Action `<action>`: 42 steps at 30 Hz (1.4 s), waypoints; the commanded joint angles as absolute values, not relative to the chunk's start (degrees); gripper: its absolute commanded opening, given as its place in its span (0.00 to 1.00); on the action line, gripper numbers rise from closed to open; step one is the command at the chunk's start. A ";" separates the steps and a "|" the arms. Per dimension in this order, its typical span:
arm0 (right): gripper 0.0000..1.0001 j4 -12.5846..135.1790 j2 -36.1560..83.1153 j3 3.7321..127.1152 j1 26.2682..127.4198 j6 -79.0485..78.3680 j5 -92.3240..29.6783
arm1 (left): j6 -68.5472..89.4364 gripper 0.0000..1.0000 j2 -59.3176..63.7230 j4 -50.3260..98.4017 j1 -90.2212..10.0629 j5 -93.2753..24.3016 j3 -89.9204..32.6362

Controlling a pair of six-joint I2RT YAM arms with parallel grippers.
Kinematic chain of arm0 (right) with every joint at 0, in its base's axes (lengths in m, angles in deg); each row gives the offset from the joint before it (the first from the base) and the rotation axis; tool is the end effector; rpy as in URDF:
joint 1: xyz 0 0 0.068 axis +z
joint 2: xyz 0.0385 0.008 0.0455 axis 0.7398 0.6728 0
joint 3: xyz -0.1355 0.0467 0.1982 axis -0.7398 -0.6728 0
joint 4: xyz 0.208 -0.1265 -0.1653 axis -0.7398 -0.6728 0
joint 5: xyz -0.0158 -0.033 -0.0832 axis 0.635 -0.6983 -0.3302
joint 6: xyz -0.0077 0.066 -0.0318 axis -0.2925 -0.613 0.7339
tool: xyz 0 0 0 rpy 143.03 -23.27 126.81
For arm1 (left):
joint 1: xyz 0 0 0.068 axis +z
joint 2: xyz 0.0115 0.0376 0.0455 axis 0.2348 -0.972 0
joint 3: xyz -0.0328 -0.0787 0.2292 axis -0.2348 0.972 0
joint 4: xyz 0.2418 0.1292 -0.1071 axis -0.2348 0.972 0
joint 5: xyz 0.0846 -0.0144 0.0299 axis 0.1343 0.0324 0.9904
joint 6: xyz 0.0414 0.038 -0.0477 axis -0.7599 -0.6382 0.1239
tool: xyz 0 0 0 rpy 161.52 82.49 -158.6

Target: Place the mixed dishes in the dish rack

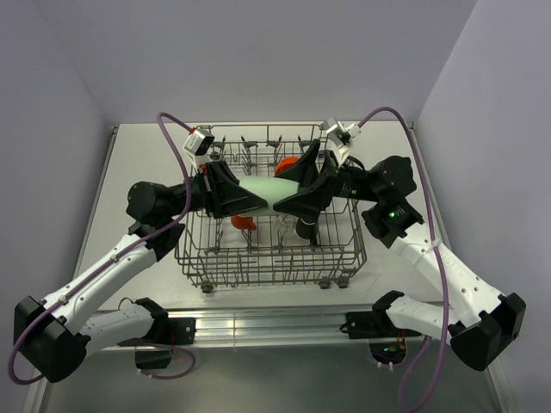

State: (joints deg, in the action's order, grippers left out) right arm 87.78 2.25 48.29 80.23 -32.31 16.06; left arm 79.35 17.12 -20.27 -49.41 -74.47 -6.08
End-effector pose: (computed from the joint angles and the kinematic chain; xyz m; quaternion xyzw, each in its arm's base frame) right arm 0.2113 0.1944 0.4152 -0.3618 0.5001 0.6378 0.4607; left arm 0.2034 -0.2036 0.3907 0.1775 0.5245 -0.7880 0.2692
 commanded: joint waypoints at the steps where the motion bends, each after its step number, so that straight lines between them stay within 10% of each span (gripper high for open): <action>1: 0.89 87.56 1.46 48.50 81.12 -30.88 17.99 | 79.02 0.00 16.79 -23.17 -49.70 -74.48 -8.59; 7: 0.86 86.77 2.08 49.12 81.38 -30.62 18.69 | 79.46 0.00 16.26 -23.60 -49.70 -74.30 -8.68; 10: 0.69 86.24 2.69 49.29 81.47 -30.27 18.78 | 79.46 0.00 16.26 -23.78 -49.79 -74.21 -8.77; 13: 0.42 86.59 2.96 49.12 81.64 -30.09 19.22 | 79.37 0.00 16.26 -23.60 -49.79 -74.30 -9.03; 15: 0.00 86.42 2.87 48.85 81.73 -29.92 19.05 | 79.46 0.00 16.17 -23.87 -49.79 -74.39 -8.77; 19: 0.00 86.94 2.08 48.50 81.64 -29.74 18.26 | 80.86 0.48 16.26 -27.72 -49.79 -74.57 -7.10; 26: 0.00 86.77 0.76 48.85 81.38 -29.47 16.94 | 78.24 0.99 17.31 -23.18 -49.79 -76.06 -6.22; 42: 0.00 77.90 -2.58 50.78 78.22 -25.35 14.56 | 45.81 0.99 27.60 35.36 -39.52 -65.95 -16.58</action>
